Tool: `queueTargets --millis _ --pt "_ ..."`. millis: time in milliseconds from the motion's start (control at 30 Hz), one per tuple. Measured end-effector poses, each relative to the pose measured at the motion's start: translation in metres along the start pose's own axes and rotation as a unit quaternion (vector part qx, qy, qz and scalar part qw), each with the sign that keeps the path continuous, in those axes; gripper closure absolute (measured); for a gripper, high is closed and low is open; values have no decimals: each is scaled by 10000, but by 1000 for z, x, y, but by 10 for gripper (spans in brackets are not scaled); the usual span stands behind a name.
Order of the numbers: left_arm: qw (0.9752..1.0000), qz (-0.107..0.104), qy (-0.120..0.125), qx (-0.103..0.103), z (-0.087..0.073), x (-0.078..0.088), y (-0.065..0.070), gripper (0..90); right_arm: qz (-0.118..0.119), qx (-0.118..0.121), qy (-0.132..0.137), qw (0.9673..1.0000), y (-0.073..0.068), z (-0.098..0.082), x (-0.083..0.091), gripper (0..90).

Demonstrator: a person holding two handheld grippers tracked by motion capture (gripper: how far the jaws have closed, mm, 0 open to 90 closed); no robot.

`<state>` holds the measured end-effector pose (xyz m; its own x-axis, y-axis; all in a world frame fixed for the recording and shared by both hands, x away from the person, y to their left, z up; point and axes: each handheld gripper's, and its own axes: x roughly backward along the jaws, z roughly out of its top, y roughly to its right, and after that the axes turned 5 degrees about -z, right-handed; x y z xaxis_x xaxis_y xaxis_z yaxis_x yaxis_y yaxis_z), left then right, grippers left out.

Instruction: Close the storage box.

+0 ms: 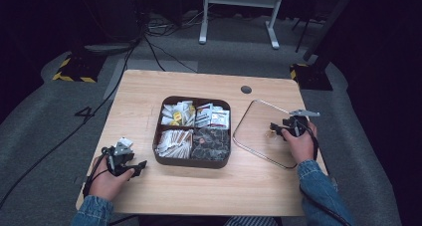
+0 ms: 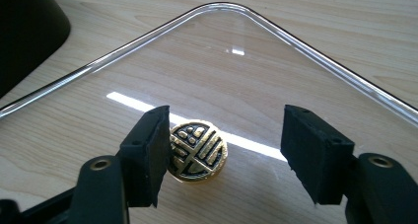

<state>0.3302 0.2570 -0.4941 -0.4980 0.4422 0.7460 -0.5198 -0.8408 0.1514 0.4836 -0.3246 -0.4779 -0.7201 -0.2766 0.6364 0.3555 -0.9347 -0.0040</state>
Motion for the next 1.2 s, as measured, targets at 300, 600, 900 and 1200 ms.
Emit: queueTargets --millis 300,600,900,1200 --pt "9999 -8 86 -51 -2 -1 -1 374 141 335 -116 9993 -10 -2 -5 433" --pt "9996 -58 236 -108 -5 -3 -4 349 93 597 -315 9977 -12 -6 -10 529" --pt "9986 -42 359 -387 -8 -6 -4 310 132 599 -320 9976 -14 -8 -12 585" --pt "9988 71 344 -353 -8 -7 -2 295 73 735 -403 9965 -15 -6 -11 589"
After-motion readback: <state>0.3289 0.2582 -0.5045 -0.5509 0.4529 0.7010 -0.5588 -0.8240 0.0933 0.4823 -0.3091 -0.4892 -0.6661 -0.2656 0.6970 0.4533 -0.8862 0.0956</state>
